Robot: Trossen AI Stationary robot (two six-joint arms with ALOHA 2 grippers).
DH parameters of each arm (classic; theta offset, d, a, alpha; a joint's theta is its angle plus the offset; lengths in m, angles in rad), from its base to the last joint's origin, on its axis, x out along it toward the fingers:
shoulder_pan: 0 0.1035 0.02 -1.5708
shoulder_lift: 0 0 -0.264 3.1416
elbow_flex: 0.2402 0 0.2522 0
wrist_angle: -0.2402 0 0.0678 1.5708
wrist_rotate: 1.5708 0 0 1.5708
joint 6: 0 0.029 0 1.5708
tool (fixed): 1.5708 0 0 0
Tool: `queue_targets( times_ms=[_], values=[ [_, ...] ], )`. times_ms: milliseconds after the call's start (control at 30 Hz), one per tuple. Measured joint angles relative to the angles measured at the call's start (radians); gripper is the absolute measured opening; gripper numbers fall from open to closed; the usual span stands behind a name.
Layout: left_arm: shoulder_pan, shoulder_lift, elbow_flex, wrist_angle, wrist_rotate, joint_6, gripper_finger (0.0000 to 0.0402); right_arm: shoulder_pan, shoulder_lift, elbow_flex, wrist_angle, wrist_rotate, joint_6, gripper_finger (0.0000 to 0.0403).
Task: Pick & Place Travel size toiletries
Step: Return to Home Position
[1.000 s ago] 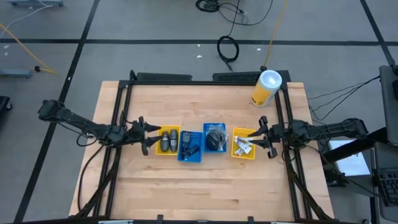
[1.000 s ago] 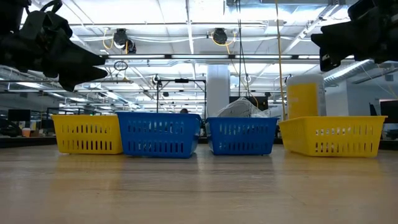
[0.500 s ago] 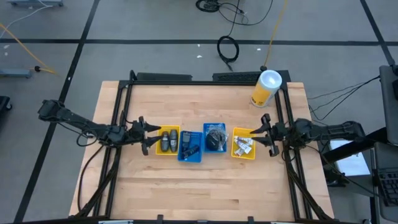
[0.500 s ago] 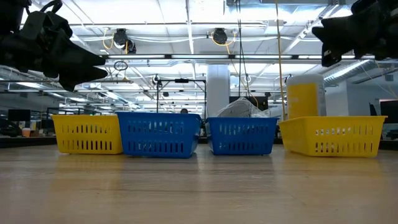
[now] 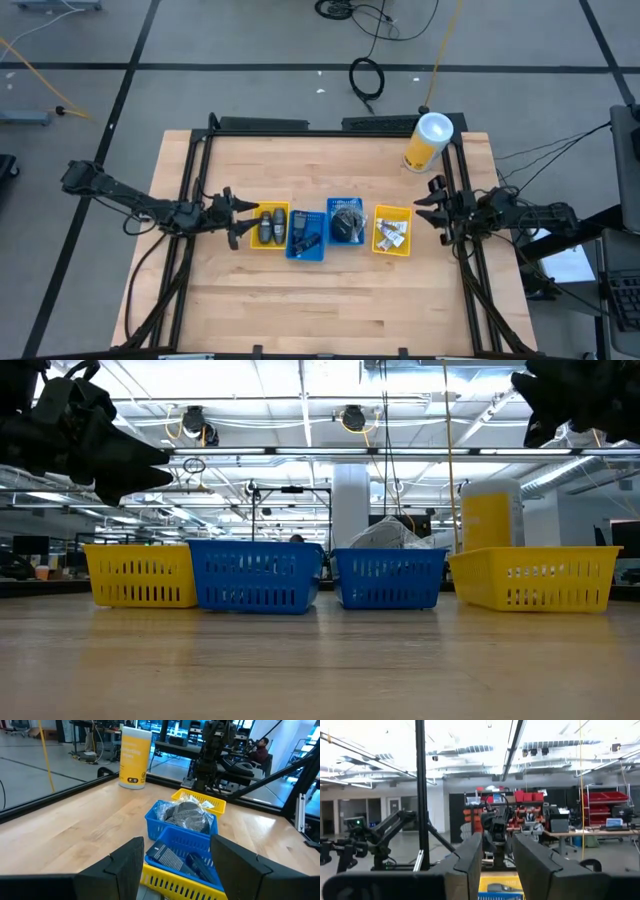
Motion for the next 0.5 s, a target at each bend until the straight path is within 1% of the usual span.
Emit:
queue_targets(
  times_ms=[500],
  values=[
    [0.000,0.000,0.000,0.000,0.000,0.000,0.0228,0.000,0.001,0.000,-0.013,0.000,0.000,0.0102]
  ],
)
